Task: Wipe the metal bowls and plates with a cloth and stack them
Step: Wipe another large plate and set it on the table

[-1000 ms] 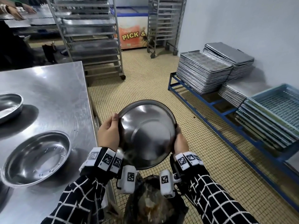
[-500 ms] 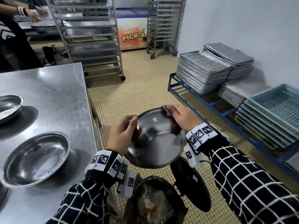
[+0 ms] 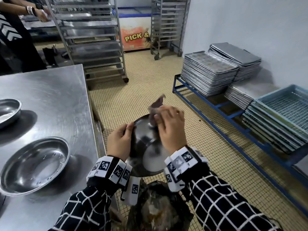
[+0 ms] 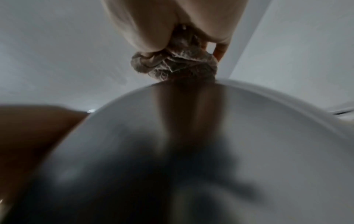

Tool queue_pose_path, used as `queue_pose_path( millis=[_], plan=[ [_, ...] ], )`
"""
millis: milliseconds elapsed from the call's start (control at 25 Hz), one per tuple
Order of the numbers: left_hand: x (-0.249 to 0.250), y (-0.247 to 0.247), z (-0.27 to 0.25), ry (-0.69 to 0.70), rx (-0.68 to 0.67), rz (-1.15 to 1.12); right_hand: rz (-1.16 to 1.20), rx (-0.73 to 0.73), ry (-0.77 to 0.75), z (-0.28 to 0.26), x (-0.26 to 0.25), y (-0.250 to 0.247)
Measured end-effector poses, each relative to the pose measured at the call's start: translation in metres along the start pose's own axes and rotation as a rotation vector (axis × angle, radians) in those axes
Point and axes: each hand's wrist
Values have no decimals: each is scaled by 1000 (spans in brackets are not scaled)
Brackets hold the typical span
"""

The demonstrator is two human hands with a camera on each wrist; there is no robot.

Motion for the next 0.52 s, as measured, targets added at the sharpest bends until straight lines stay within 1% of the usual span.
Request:
queue_pose_path(
  millis=[40,80,120,160,200,240,280,320,360,400,440,480,520],
  plan=[
    [2,0,1,-5,12,-23,-59,-31,-66,-10,-7,4],
    [4,0,1,-11,23,-61,-80,-63,-97,-19,-11,7],
    [5,-2,1,-26,33,-107,-52,-70,-82,-23,-12,6],
    [6,-4,1,-52,48,-158,27,-44,-17,-23,-11,5],
    [5,-6,2,-83,70,-206,130,-6,103,-20,-7,4],
    [4,-9,3,-109,94,-239,252,10,274,-17,0,3],
    [2,-11,4,-128,118,-250,373,-19,466,-14,9,2],
    [1,-12,6,-145,141,-246,456,-83,639,-14,20,2],
    [1,-12,8,-158,160,-235,473,-148,763,-16,29,3],
    [1,-12,9,-168,175,-229,444,-189,828,-20,36,3],
    [1,-13,8,-175,188,-230,407,-188,861,-25,38,2],
    [1,-13,8,-176,195,-238,403,-153,868,-28,36,1],
    [2,-13,7,-174,196,-244,439,-99,835,-30,28,-1]
  ],
)
Point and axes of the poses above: each hand's wrist, its own z-axis towards the middle knuckle, its own y-axis out of the palm, x = y × z, and after that the axes turned 11 degrees about y, right-handed
